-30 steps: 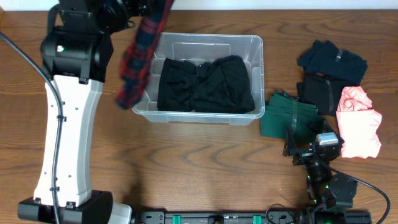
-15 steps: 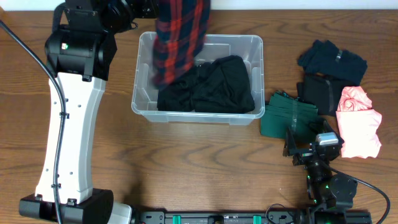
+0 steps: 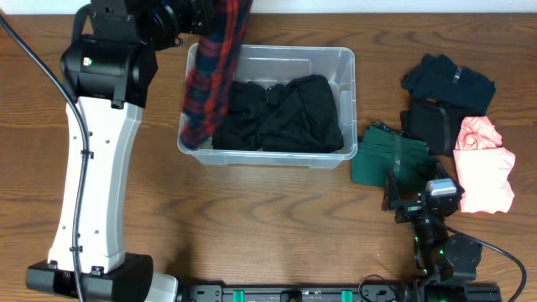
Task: Pack container
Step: 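Lift the plaid shirt with the left gripper and lower it into the bin, then spread the plaid shirt flat over the black garment with the left gripper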
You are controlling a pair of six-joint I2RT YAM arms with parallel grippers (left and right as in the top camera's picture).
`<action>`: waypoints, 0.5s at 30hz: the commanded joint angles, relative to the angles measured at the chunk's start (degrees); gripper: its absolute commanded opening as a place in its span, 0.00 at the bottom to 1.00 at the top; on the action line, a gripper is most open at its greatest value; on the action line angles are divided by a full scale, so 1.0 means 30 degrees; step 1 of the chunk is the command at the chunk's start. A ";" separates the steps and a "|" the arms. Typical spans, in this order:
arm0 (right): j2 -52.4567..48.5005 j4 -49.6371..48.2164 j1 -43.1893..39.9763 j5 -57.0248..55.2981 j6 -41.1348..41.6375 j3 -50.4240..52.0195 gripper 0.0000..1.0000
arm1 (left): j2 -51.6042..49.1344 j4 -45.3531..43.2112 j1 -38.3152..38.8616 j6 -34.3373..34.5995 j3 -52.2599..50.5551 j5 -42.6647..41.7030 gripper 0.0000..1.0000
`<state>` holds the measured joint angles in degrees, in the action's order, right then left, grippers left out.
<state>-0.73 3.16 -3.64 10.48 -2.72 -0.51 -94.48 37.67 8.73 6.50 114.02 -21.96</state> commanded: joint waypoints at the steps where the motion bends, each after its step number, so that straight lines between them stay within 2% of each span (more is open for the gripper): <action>1: 0.0080 0.0022 0.0066 -0.0051 0.0102 0.0066 0.99 | -0.0015 -0.0189 0.0051 -0.0590 0.0160 0.1246 0.06; 15: 0.0080 0.0022 0.0066 -0.0044 0.0102 0.0066 0.99 | -0.0087 0.0153 0.1056 -0.0590 0.0160 0.5734 0.06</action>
<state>-0.73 3.16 -3.64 10.48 -2.72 -0.51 -94.74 38.79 11.09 5.69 114.02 -9.41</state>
